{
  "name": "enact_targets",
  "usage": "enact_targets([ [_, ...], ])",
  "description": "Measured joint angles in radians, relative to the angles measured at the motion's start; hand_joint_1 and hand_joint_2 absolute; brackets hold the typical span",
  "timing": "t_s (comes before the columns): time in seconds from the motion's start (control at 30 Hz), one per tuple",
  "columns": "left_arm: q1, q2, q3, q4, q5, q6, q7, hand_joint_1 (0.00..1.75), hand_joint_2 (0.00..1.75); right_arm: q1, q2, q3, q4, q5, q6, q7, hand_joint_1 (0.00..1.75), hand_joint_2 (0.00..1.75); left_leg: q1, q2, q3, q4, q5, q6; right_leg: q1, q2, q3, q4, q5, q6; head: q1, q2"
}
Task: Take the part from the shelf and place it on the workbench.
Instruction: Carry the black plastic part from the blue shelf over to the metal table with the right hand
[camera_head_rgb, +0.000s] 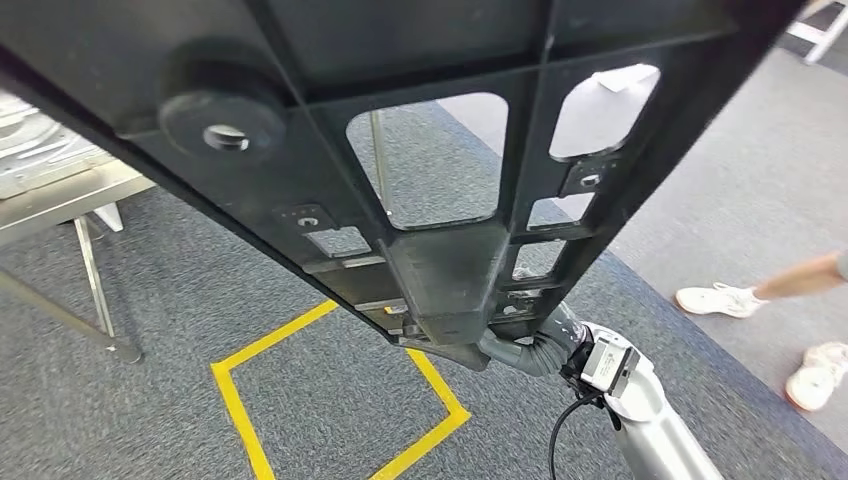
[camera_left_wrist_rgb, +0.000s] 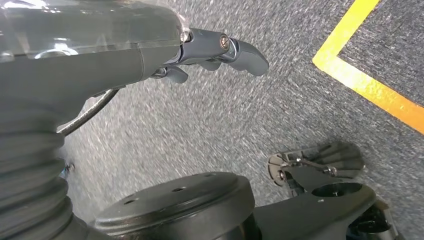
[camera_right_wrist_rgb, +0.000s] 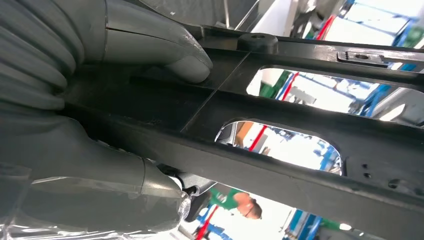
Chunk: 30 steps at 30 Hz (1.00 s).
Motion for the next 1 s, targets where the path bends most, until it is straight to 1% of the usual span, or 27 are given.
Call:
enact_targets([
  [0.03,-0.001,0.000,0.000,0.000,0.000,0.000,0.000,0.00,1.75,0.000,0.000,0.001,-0.001,0.000,0.000,0.000,1.75,1.75,0.001,-0.013,-0.001,0.005,-0.004,-0.005,-0.004,0.018,0.028,-0.066,0.032,0.001,0.000,0.000],
  [0.07,-0.002,0.000,0.000,0.000,0.000,0.000,0.000,0.00,1.75,0.000,0.000,0.002,-0.002,0.000,0.000,0.000,1.75,1.75,0.001,-0.024,-0.004,0.012,-0.008,-0.010,-0.006,0.036,0.052,-0.123,0.053,0.001,0.000,0.000],
  [0.1,-0.003,0.000,0.000,0.000,0.000,0.000,0.000,0.00,1.75,0.000,0.001,0.003,-0.004,0.000,0.000,0.000,1.75,1.75,0.002,-0.033,-0.009,0.017,-0.011,-0.016,-0.007,0.051,0.067,-0.160,0.061,-0.001,0.000,0.000],
  [0.13,-0.003,0.000,0.000,0.000,-0.001,0.001,0.000,0.00,1.75,-0.001,0.001,0.004,-0.005,0.000,0.000,0.000,1.75,1.75,0.002,-0.041,-0.015,0.018,-0.012,-0.022,-0.006,0.058,0.072,-0.173,0.057,-0.003,0.000,0.000],
  [0.2,-0.003,0.000,0.000,0.000,-0.003,0.001,0.000,0.00,1.75,-0.002,0.001,0.005,-0.010,0.001,0.001,0.000,1.75,1.75,0.005,-0.053,-0.019,0.015,-0.012,-0.034,-0.005,0.041,0.076,-0.181,0.057,-0.015,0.000,0.000],
  [0.23,-0.003,0.001,0.000,0.000,-0.005,0.002,0.000,0.00,1.75,-0.002,-0.001,0.006,-0.013,0.000,0.001,0.000,1.75,1.75,0.005,-0.040,-0.021,0.022,-0.017,-0.040,-0.006,0.030,0.080,-0.185,0.057,-0.022,0.000,0.000],
  [0.27,-0.004,0.001,0.000,0.000,-0.008,0.003,0.000,0.00,1.75,-0.001,-0.002,0.006,-0.017,0.000,0.001,0.001,1.75,1.75,0.004,-0.016,-0.029,0.044,-0.031,-0.046,-0.008,0.017,0.084,-0.189,0.057,-0.029,0.000,0.000],
  [0.33,-0.008,0.002,0.000,0.000,-0.011,0.004,0.000,0.00,1.75,0.005,-0.007,0.007,-0.023,0.000,0.002,0.001,1.75,1.75,0.005,0.042,-0.072,0.142,-0.085,-0.056,-0.006,-0.010,0.090,-0.193,0.053,-0.039,0.000,0.000],
  [0.37,-0.011,0.002,0.000,0.000,-0.012,0.005,-0.001,0.00,1.75,0.009,-0.008,0.007,-0.026,0.000,0.002,0.002,1.75,1.75,0.006,0.057,-0.103,0.207,-0.114,-0.060,-0.004,-0.024,0.092,-0.193,0.051,-0.042,0.000,0.000],
  [0.4,-0.015,0.003,0.000,0.000,-0.013,0.006,-0.003,0.00,1.75,0.012,-0.009,0.007,-0.026,0.000,0.002,0.002,1.75,1.75,0.007,0.064,-0.127,0.258,-0.132,-0.063,-0.003,-0.039,0.094,-0.193,0.049,-0.042,0.000,0.000],
  [0.43,-0.017,0.003,0.000,0.000,-0.014,0.008,-0.003,0.00,1.75,0.013,-0.009,0.007,-0.027,0.000,0.001,0.003,1.75,1.75,0.008,0.068,-0.136,0.281,-0.132,-0.066,-0.002,-0.053,0.097,-0.193,0.046,-0.042,0.000,0.000],
  [0.47,-0.018,0.003,0.000,0.000,-0.017,0.009,-0.003,0.00,1.75,0.014,-0.009,0.006,-0.027,0.000,0.001,0.004,1.75,1.75,0.008,0.072,-0.128,0.266,-0.114,-0.067,-0.002,-0.067,0.100,-0.193,0.043,-0.040,0.000,0.000],
  [0.5,-0.017,0.003,0.000,0.000,-0.021,0.011,-0.001,0.00,1.75,0.013,-0.009,0.006,-0.029,-0.001,0.001,0.004,1.75,1.75,0.009,0.079,-0.101,0.215,-0.080,-0.066,-0.002,-0.078,0.105,-0.193,0.040,-0.038,0.000,0.000],
  [0.57,-0.015,0.002,0.000,0.000,-0.031,0.015,0.004,0.00,1.75,0.008,-0.009,0.003,-0.033,-0.002,0.002,0.005,1.75,1.75,0.004,0.115,-0.039,0.084,-0.025,-0.057,0.000,-0.098,0.113,-0.192,0.034,-0.032,0.000,0.000],
  [0.6,-0.014,0.001,0.000,0.000,-0.036,0.016,0.007,0.00,1.75,0.004,-0.009,0.001,-0.034,-0.002,0.002,0.005,1.75,1.75,-0.001,0.131,-0.020,0.040,-0.013,-0.050,0.003,-0.107,0.115,-0.193,0.033,-0.027,0.000,0.000],
  [0.63,-0.014,0.000,0.000,0.000,-0.039,0.017,0.009,0.00,1.75,0.000,-0.009,-0.001,-0.035,-0.003,0.003,0.006,1.75,1.75,-0.005,0.140,-0.014,0.019,-0.012,-0.042,0.006,-0.116,0.116,-0.194,0.032,-0.022,0.000,0.000],
  [0.67,-0.015,0.000,0.000,0.000,-0.041,0.017,0.010,0.00,1.75,-0.004,-0.009,-0.004,-0.035,-0.004,0.003,0.006,1.75,1.75,-0.010,0.136,-0.016,0.015,-0.013,-0.034,0.009,-0.126,0.117,-0.195,0.033,-0.016,0.000,0.000],
  [0.7,-0.015,0.000,-0.001,0.000,-0.043,0.017,0.011,0.00,1.75,-0.007,-0.009,-0.006,-0.035,-0.004,0.004,0.008,1.75,1.75,-0.008,0.124,-0.016,0.011,-0.010,-0.026,0.009,-0.135,0.118,-0.197,0.032,-0.010,0.000,0.000],
  [0.73,-0.016,0.000,-0.001,0.000,-0.044,0.017,0.012,0.00,1.75,-0.011,-0.009,-0.006,-0.035,-0.005,0.004,0.008,1.75,1.75,-0.006,0.111,-0.014,0.006,-0.007,-0.020,0.008,-0.128,0.120,-0.195,0.028,-0.005,0.000,0.000],
  [0.77,-0.017,-0.001,-0.001,0.000,-0.045,0.017,0.012,0.00,1.75,-0.014,-0.009,-0.008,-0.035,-0.005,0.005,0.009,1.75,1.75,-0.003,0.099,-0.010,0.000,-0.004,-0.014,0.006,-0.106,0.115,-0.179,0.016,-0.001,0.000,0.000],
  [0.8,-0.018,-0.001,-0.001,0.000,-0.046,0.016,0.012,0.00,1.75,-0.015,-0.009,-0.009,-0.033,-0.006,0.005,0.009,1.75,1.75,0.000,0.088,-0.005,-0.005,-0.001,-0.008,0.004,-0.075,0.099,-0.144,-0.004,0.002,0.000,0.000],
  [0.83,-0.020,-0.001,-0.002,0.000,-0.049,0.015,0.013,0.00,1.75,-0.014,-0.009,-0.010,-0.032,-0.007,0.004,0.009,1.75,1.75,0.001,0.079,-0.005,-0.007,0.001,-0.003,0.002,-0.042,0.072,-0.090,-0.030,0.003,0.000,0.000],
  [0.87,-0.021,-0.001,-0.002,0.000,-0.051,0.013,0.014,0.00,1.75,-0.012,-0.009,-0.012,-0.030,-0.009,0.004,0.009,1.75,1.75,0.001,0.068,-0.005,-0.007,0.001,0.000,0.002,-0.022,0.035,-0.023,-0.057,0.003,0.000,0.000],
  [0.9,-0.021,-0.001,-0.003,0.000,-0.054,0.010,0.015,0.00,1.75,-0.010,-0.008,-0.013,-0.027,-0.011,0.004,0.008,1.75,1.75,0.000,0.056,-0.005,-0.006,0.001,0.003,0.002,-0.014,-0.001,0.038,-0.076,0.003,0.000,0.000],
  [0.93,-0.021,-0.001,-0.003,0.000,-0.056,0.007,0.016,0.00,1.75,-0.007,-0.008,-0.014,-0.026,-0.012,0.003,0.008,1.75,1.75,-0.001,0.042,-0.005,-0.005,0.001,0.004,0.003,-0.010,-0.025,0.075,-0.079,0.003,0.000,0.000],
  [0.97,-0.020,-0.001,-0.003,0.000,-0.057,0.004,0.017,0.00,1.75,-0.006,-0.008,-0.015,-0.024,-0.013,0.003,0.007,1.75,1.75,-0.001,0.028,-0.004,-0.004,0.000,0.004,0.003,-0.008,-0.034,0.079,-0.063,0.003,0.000,0.000],
  [1.0,-0.021,-0.001,-0.003,0.000,-0.058,0.002,0.018,0.00,1.75,-0.005,-0.008,-0.016,-0.023,-0.014,0.003,0.006,1.75,1.75,-0.001,0.013,-0.003,-0.002,-0.001,0.003,0.003,-0.006,-0.023,0.042,-0.029,0.001,0.000,0.000],
])
